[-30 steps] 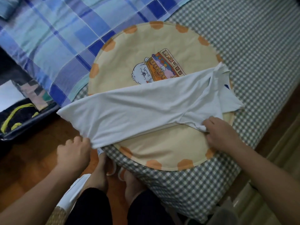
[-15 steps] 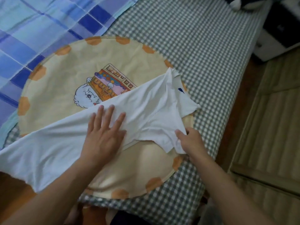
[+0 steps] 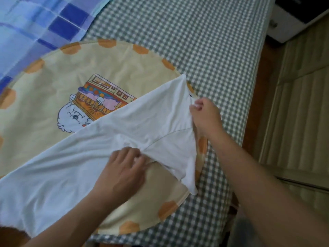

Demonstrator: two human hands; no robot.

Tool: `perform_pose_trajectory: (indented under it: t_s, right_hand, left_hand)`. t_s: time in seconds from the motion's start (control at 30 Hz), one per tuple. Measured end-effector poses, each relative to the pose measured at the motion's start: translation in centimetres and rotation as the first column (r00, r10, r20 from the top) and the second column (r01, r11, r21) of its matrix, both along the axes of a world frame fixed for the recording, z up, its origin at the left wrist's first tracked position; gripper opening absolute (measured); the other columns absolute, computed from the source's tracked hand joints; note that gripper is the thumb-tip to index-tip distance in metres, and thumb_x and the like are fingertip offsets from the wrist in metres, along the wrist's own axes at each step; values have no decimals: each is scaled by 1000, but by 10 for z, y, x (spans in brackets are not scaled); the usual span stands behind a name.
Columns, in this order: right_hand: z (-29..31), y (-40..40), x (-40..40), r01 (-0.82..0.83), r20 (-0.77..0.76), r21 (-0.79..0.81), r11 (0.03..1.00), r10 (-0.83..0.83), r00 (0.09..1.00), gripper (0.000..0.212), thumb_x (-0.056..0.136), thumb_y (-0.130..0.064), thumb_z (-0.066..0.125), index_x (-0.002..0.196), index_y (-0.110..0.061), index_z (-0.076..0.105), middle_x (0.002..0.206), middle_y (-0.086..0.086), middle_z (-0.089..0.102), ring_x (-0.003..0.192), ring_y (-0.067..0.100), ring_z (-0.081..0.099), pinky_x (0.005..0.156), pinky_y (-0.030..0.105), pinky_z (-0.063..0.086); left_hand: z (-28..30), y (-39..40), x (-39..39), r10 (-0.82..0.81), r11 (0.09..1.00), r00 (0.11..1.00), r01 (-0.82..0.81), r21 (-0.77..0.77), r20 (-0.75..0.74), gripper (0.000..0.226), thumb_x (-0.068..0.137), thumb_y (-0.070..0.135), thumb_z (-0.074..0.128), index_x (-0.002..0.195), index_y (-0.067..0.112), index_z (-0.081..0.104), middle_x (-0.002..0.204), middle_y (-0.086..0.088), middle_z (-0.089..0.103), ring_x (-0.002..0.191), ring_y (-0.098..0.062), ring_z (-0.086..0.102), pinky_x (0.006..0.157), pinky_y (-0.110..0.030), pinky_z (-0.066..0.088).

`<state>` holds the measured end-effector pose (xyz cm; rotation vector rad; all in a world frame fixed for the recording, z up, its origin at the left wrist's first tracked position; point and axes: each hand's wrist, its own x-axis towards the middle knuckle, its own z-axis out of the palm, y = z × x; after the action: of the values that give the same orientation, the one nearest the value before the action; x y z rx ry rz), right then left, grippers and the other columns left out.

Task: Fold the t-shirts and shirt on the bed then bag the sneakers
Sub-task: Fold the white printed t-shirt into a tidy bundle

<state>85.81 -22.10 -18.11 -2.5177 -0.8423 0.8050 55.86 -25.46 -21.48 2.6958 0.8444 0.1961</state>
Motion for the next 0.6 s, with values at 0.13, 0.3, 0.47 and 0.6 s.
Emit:
perform_pose_trajectory:
  t_s: [0.13, 0.3, 0.47, 0.6]
  right_hand:
    - [-27, 64, 20, -107, 23, -110, 988, 110, 994, 22, 98, -36, 60, 109, -18, 61, 99, -6, 62, 89, 16, 59, 69, 28, 42]
    - [-40, 93, 32, -99, 153, 33, 995, 93, 984, 11, 98, -25, 61, 88, -21, 57, 87, -6, 58, 85, 16, 56, 71, 26, 41]
    - [-45, 87, 21, -147, 227, 66, 987, 128, 965, 13, 98, -26, 62, 109, -19, 62, 112, -2, 59, 103, 17, 58, 86, 30, 47]
    - [-12, 7, -16, -186, 387, 159, 970, 112, 915, 15, 99, -29, 57, 110, -19, 56, 112, -6, 49, 97, 11, 48, 81, 24, 37]
  left_hand:
    - [-7, -2, 11, -59, 997, 996, 61, 42, -60, 22, 90, 19, 64, 111, 13, 64, 108, -12, 60, 93, -35, 57, 78, -46, 44]
    - [-8, 5, 0, 30, 999, 997, -28, 40, -74, 13, 91, 15, 55, 101, 14, 64, 98, -8, 60, 87, -34, 56, 75, -47, 42]
    - [-11, 1, 1, 98, 995, 994, -99, -27, -40, 11, 93, 17, 55, 98, 16, 65, 98, -7, 60, 86, -34, 55, 73, -45, 41]
    - [-10, -2, 5, 91, 995, 995, -92, 26, 49, 22, 90, 9, 58, 111, 11, 67, 107, -11, 61, 92, -35, 57, 78, -45, 42]
